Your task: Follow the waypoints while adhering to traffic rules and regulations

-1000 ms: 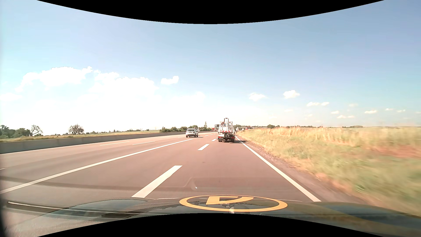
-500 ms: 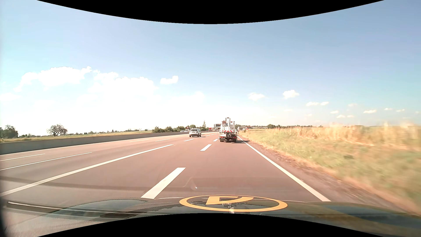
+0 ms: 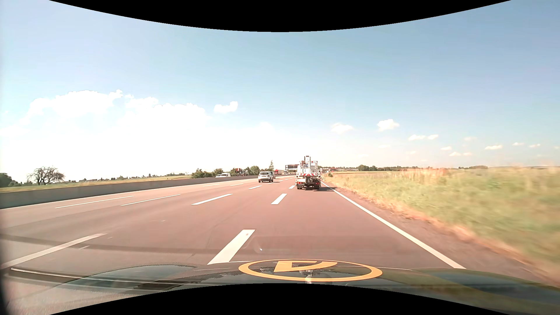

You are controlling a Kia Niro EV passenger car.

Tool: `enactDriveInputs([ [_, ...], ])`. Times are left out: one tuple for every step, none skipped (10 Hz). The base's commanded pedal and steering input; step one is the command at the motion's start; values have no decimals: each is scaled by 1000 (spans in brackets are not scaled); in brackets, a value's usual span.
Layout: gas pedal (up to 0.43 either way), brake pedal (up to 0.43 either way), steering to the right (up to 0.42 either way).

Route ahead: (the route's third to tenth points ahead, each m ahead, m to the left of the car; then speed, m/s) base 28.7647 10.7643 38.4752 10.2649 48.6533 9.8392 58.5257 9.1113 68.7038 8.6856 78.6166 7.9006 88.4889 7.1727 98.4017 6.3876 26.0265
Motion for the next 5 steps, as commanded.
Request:
enactDriveInputs([
  [480, 0, -6],
  [469, 0, -6],
  [469, 0, -6],
  [469, 0, -6],
  [480, 0, -5],
])
